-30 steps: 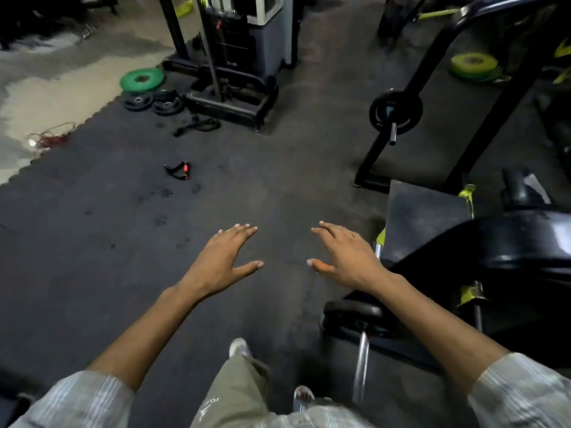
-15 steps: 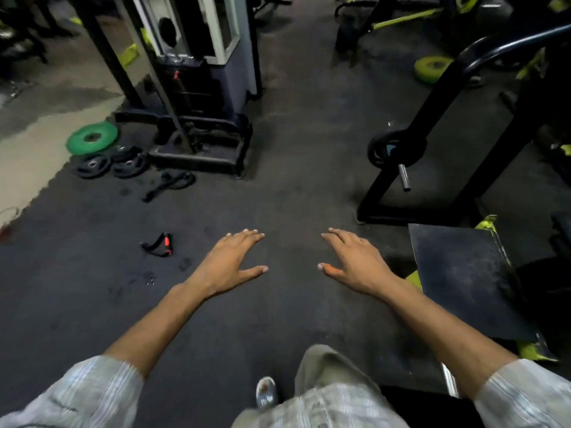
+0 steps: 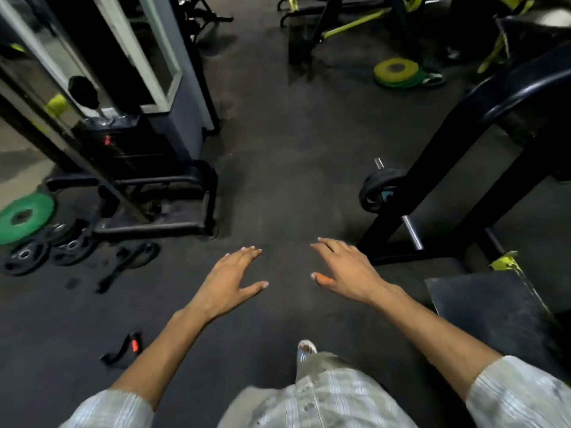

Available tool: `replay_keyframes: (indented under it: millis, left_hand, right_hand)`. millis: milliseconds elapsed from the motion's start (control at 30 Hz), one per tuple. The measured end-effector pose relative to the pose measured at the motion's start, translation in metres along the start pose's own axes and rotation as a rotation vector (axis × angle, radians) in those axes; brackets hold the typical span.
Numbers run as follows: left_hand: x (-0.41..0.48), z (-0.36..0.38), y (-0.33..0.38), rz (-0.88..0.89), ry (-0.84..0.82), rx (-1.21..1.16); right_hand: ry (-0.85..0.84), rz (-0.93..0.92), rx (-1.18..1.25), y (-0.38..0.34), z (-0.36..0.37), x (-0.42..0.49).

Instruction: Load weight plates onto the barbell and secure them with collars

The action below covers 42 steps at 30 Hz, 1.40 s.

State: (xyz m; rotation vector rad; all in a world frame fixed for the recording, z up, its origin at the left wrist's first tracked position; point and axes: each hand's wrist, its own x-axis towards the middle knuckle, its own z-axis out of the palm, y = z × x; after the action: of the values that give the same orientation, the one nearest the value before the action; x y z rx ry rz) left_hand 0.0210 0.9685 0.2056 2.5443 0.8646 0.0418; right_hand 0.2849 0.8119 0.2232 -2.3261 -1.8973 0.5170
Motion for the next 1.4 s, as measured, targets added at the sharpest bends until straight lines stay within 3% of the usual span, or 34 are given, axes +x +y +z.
replay_keyframes:
  millis: [267,500,667,833,1033,1267,1400]
  left_hand:
    - [0.201,-0.036,-0.061,0.099,-0.059,-0.047]
    - [0.423,-0.067,-0.109,0.302,-0.184,0.009]
    - [0.565,-0.107,-0.104,0.488,-0.347,0.083]
    - [0.699,-0.115,-0.070,0.672,-0.447,0.135]
    - [0.847,-0.077,0.003,0.856,-0.575,0.212]
    - [0.957,-0.045,0.112,1.094,-0.713,0.292]
    - [1.010,-0.011,0.180,1.281,-0.826,0.349]
  right_hand:
    - [-0.031,0.072,-0.039,0.058,-0.049,0.158]
    - [0.021,0.252,-0.011,0.114,-0.073,0.306]
    - [0.067,0.439,0.086,0.149,-0.111,0.377]
    - [0.111,0.643,0.167,0.205,-0.129,0.421]
    - [0.178,0.856,0.255,0.297,-0.143,0.460]
    - [0.222,1.082,0.349,0.375,-0.175,0.476]
    - [0.328,1.290,0.439,0.406,-0.182,0.474]
